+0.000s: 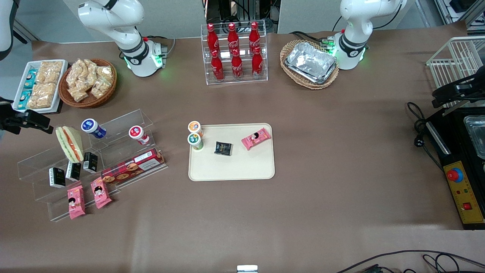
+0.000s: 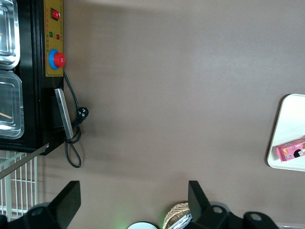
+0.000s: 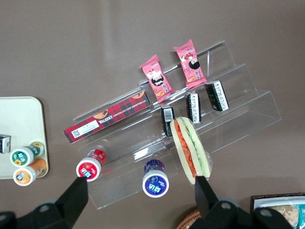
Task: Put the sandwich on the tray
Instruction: 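Move the right gripper over the wrapped sandwich on the acrylic display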
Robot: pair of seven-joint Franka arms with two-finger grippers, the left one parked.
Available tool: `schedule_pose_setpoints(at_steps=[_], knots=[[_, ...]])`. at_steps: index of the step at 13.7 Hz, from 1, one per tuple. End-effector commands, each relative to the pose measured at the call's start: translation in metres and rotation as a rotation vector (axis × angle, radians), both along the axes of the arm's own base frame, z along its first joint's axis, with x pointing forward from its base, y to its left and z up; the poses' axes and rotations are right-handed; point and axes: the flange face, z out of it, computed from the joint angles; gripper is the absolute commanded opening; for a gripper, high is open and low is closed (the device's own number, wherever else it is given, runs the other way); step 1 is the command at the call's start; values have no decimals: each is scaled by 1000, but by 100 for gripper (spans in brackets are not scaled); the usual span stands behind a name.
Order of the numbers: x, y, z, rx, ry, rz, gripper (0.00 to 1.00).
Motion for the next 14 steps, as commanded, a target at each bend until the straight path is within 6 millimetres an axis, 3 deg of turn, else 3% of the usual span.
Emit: schedule_pose_setpoints(at_steps=[1, 8, 11, 14], knots=[[-6, -5, 12, 17, -18, -23, 100], [-5, 1, 8, 8, -2, -9, 100], [-7, -29, 3, 29, 6, -61, 100], [-8, -32, 3, 53, 2, -66, 100]])
